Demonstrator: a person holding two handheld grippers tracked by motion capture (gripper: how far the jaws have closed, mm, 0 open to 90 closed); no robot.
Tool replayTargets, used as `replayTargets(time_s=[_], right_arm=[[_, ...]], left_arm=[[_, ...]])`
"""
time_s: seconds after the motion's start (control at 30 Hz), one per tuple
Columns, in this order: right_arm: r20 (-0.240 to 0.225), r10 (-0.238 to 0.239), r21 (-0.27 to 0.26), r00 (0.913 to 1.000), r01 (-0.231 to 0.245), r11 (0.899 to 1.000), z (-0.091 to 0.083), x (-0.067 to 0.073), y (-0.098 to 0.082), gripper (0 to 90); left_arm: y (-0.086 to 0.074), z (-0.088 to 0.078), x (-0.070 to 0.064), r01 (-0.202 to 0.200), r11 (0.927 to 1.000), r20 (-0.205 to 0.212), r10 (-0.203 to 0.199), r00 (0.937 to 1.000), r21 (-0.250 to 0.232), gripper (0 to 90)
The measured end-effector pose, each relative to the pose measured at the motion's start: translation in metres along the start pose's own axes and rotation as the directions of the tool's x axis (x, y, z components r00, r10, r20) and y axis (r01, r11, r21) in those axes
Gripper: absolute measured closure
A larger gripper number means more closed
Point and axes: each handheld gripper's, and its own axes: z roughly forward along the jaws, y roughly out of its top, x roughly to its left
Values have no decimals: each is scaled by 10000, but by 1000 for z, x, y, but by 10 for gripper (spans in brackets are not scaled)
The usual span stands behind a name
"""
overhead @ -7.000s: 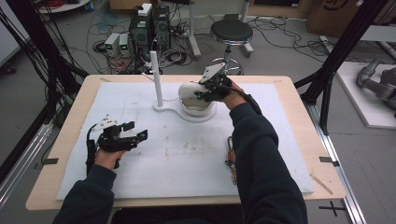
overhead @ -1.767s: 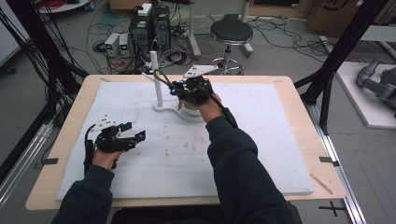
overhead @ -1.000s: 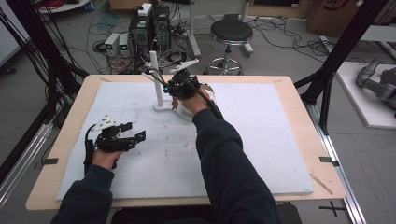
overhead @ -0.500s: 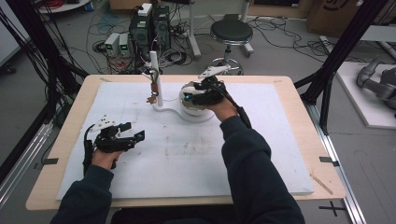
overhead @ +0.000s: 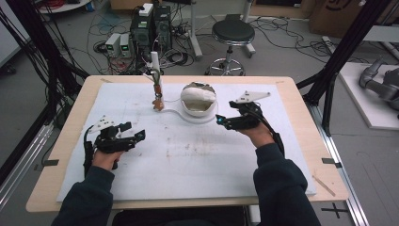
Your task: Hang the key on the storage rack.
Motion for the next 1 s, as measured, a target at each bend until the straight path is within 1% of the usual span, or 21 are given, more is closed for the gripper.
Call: replayTargets(time_s=[0.07, 0.1, 0.17, 0.23, 0.27, 0.37, 0.5, 0.6, 0.73, 0.87, 1.0], right_arm=[[52, 125, -78, 9999, -125, 9999, -8, -2, -13, 216], [140, 200, -132, 9997, -198, 9997, -13, -3, -22, 216], [302, 278, -53, 9992, -276, 9996, -20, -3, -37, 216], [442, 219, -25, 9988, -218, 9998, -27, -1, -51, 216], [483, 197, -20, 9986, -196, 9998, -29, 0, -56, 216], [762, 325, -66, 9966, -321, 9995, -39, 2, -73, 216], [1031, 739, -240, 9919, -718, 9971, -48, 3, -90, 216], [1075, 950, -277, 9897, -925, 9953, -52, 3, -98, 216], [1214, 824, -278, 9892, -796, 9964, -56, 2, -101, 216], [1263, 964, -342, 9873, -928, 9951, -58, 2, -101, 216], [1352, 941, -395, 9863, -895, 9952, -58, 1, -101, 216]], left_arm=[[0, 1, -1, -64, 10000, 20, 64, 10000, 19, 196], [0, 1, -1, -97, 9999, 34, 97, 9999, -36, 196], [0, 2, -2, -170, 9998, 67, 171, 9998, -65, 200], [0, 3, -3, -147, 9998, 65, 148, 9999, -139, 201], [0, 4, -3, -172, 9997, 98, 174, 9998, -190, 201], [0, 6, -3, -208, 9993, 61, 210, 9998, -313, 203], [0, 6, -4, -412, 9984, 5, 412, 9992, -380, 203], [1, 6, -6, -599, 9972, 65, 603, 9982, -447, 203], [1, 7, -9, -699, 9967, 74, 703, 9975, -417, 203], [1, 5, -10, -741, 9964, 104, 746, 9972, -415, 203], [1, 4, -11, -804, 9959, 136, 810, 9966, -412, 203]])
